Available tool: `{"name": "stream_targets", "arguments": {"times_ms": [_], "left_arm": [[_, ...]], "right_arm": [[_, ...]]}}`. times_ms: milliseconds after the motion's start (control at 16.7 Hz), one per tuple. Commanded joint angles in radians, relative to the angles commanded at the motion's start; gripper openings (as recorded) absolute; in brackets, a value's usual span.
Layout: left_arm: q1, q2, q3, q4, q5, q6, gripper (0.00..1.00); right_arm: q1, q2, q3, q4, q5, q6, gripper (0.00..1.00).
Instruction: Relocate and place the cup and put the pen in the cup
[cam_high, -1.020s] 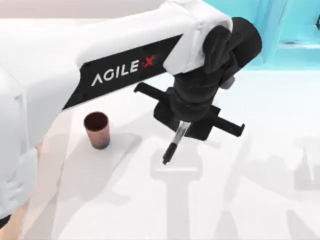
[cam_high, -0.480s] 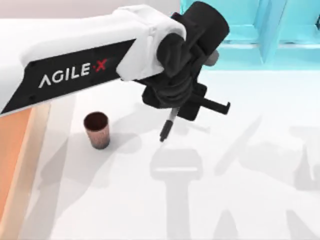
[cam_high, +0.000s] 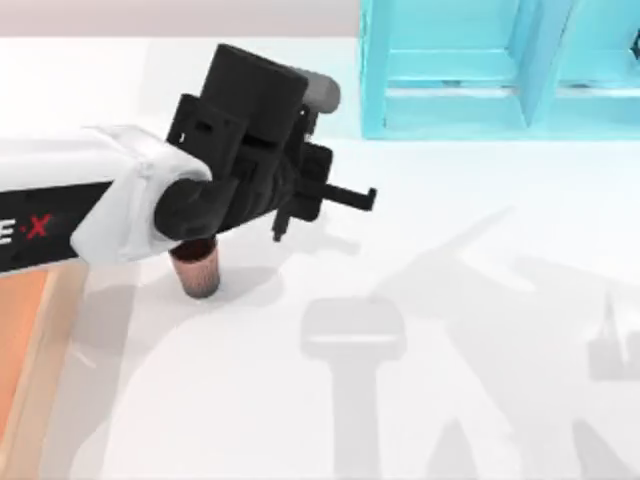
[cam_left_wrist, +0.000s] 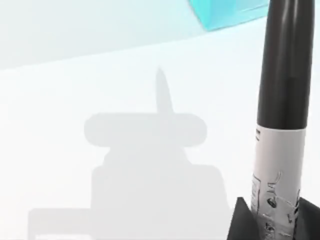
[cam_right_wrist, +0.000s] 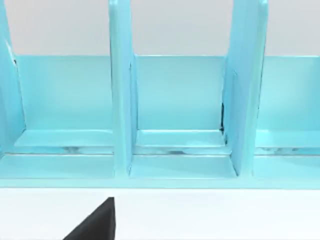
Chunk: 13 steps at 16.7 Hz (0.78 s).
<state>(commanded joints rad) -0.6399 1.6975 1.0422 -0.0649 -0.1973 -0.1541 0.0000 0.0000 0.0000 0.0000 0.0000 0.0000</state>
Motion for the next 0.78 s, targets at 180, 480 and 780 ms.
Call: {"name": "stream_targets", "arguments": {"times_ms": [180,480,780], "left_arm": [[0.045,-0.107,-0.224,0.306,0.006,0.053,0.00],[0.104,-0.278,-0.562,0.786,0.021,0.131,0.00],[0.140,-0.417,-0.796,1.151,0.036,0.180,0.00]], "right_arm": [[0.000,0.000,0.000,0.000,0.000,0.000,1.00],[0.000,0.000,0.000,0.000,0.000,0.000,1.00],[0.000,0.000,0.000,0.000,0.000,0.000,1.00]]}}
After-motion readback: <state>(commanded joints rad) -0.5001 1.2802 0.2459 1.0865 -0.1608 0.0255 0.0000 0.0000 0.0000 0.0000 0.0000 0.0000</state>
